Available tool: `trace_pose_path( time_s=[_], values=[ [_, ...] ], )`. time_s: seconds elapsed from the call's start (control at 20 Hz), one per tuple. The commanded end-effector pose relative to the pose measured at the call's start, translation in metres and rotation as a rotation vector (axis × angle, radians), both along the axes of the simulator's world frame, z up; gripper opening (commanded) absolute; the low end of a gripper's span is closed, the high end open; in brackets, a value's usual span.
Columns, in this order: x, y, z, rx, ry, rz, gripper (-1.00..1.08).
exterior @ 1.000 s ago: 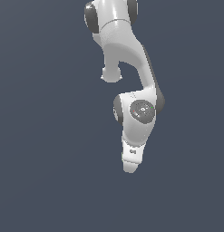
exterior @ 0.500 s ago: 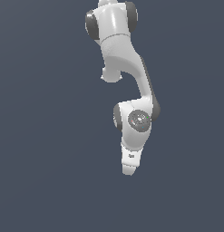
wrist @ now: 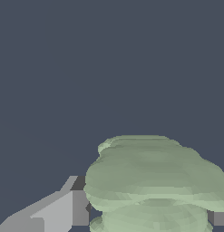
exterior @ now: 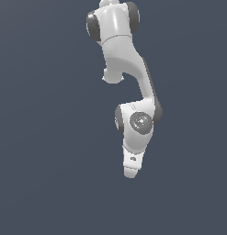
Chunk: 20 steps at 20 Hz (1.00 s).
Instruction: Pick up the object and move it to a goal position.
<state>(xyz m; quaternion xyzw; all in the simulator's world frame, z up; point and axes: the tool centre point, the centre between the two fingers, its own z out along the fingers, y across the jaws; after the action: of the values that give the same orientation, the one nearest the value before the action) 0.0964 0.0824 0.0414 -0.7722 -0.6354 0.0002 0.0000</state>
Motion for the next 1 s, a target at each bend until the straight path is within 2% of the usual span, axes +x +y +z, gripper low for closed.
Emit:
trace_pose_path(
  time_s=[0.0,0.45,0.95],
  values=[
    [0.0,0.0,0.0,0.0,0.0,0.0,-1.0],
    [0.004,0.006,0.004,0.0,0.0,0.0,-1.0],
    [0.025,0.037,0.023,0.0,0.0,0.0,-1.0]
  ],
)
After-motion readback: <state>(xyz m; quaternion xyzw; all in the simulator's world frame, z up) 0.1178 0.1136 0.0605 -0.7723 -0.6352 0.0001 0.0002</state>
